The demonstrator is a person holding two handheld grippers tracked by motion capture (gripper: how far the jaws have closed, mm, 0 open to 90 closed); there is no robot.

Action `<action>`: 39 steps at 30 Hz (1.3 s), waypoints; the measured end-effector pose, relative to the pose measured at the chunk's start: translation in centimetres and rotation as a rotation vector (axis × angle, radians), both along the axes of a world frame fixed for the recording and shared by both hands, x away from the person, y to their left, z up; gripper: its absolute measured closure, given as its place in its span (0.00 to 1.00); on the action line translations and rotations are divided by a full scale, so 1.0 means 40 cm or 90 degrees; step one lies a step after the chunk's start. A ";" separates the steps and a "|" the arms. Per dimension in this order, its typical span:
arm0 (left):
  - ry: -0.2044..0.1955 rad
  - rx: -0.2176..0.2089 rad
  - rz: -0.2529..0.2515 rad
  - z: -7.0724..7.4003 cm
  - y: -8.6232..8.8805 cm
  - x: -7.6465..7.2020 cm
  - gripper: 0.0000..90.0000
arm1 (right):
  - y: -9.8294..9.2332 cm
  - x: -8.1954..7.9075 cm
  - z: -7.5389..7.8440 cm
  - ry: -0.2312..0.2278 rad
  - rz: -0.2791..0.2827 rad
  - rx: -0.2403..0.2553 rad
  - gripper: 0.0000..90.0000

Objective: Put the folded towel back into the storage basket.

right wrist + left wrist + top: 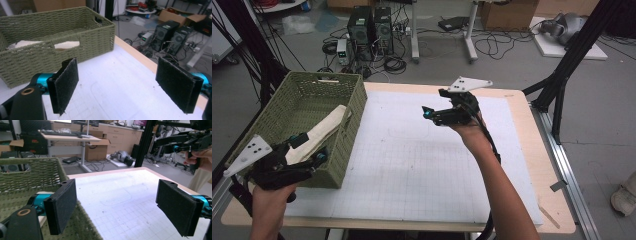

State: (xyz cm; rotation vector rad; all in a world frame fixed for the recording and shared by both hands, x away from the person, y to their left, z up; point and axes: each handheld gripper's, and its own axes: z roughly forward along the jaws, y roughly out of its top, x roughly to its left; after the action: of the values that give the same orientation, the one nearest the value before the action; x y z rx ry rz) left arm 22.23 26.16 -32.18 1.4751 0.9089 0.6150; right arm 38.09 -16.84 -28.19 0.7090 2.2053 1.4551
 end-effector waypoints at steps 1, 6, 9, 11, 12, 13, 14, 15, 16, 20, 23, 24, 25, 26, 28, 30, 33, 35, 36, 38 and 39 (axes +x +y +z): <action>0.000 0.001 -0.005 0.000 -0.007 0.002 0.19 | -0.012 -0.005 -0.004 0.008 -0.009 -0.003 0.19; -0.001 0.014 -0.029 0.002 -0.040 0.015 0.20 | -0.081 -0.039 -0.033 0.003 -0.040 0.005 0.19; -0.003 0.012 -0.045 0.003 -0.062 0.024 0.20 | -0.123 -0.061 -0.046 0.001 -0.063 -0.004 0.19; -0.005 0.015 -0.057 0.002 -0.079 0.032 0.20 | -0.148 -0.080 -0.054 -0.005 -0.075 -0.003 0.19; -0.007 0.014 -0.063 0.001 -0.088 0.037 0.20 | -0.160 -0.090 -0.060 -0.007 -0.082 -0.003 0.19; -0.007 0.013 -0.069 0.000 -0.097 0.042 0.20 | -0.171 -0.101 -0.067 -0.010 -0.091 -0.004 0.19; -0.008 0.013 -0.077 -0.002 -0.107 0.048 0.20 | -0.182 -0.113 -0.075 -0.011 -0.094 -0.005 0.19; -0.008 0.013 -0.084 -0.004 -0.116 0.054 0.20 | -0.193 -0.125 -0.084 -0.014 -0.103 -0.006 0.19; -0.007 0.011 -0.090 -0.006 -0.127 0.060 0.20 | -0.204 -0.136 -0.094 -0.016 -0.109 -0.007 0.19; -0.004 0.018 -0.113 -0.018 -0.166 0.078 0.20 | -0.247 -0.175 -0.143 -0.004 -0.140 -0.007 0.19; -0.005 0.021 -0.128 -0.027 -0.193 0.086 0.20 | -0.271 -0.208 -0.178 0.008 -0.165 0.010 0.19; -0.007 0.024 -0.133 -0.029 -0.201 0.088 0.20 | -0.278 -0.218 -0.188 0.001 -0.171 0.009 0.19; -0.008 0.027 -0.139 -0.031 -0.209 0.090 0.20 | -0.283 -0.231 -0.197 0.004 -0.181 0.009 0.19; -0.011 0.028 -0.143 -0.033 -0.217 0.091 0.20 | -0.288 -0.242 -0.205 0.007 -0.183 0.013 0.19; -0.012 0.034 -0.153 -0.038 -0.233 0.093 0.20 | -0.297 -0.263 -0.221 0.006 -0.192 0.013 0.19; -0.011 0.037 -0.161 -0.045 -0.247 0.095 0.20 | -0.307 -0.279 -0.235 0.003 -0.201 0.007 0.19; -0.007 0.044 -0.170 -0.055 -0.264 0.096 0.20 | -0.320 -0.299 -0.253 0.010 -0.214 0.006 0.19; -0.007 0.051 -0.171 -0.060 -0.271 0.095 0.20 | -0.328 -0.311 -0.264 0.015 -0.223 0.007 0.19; -0.007 0.053 -0.171 -0.062 -0.274 0.094 0.20 | -0.332 -0.315 -0.269 0.016 -0.224 0.007 0.19; -0.007 0.058 -0.170 -0.066 -0.277 0.092 0.20 | -0.337 -0.324 -0.279 0.018 -0.229 0.007 0.19; -0.008 0.061 -0.170 -0.068 -0.278 0.091 0.20 | -0.339 -0.328 -0.284 0.020 -0.231 0.007 0.19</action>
State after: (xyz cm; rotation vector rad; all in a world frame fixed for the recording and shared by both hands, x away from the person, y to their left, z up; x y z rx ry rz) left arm 25.87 15.02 -34.88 1.6439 0.6656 0.4753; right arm 24.96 -30.40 -39.55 1.0757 1.9614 1.2787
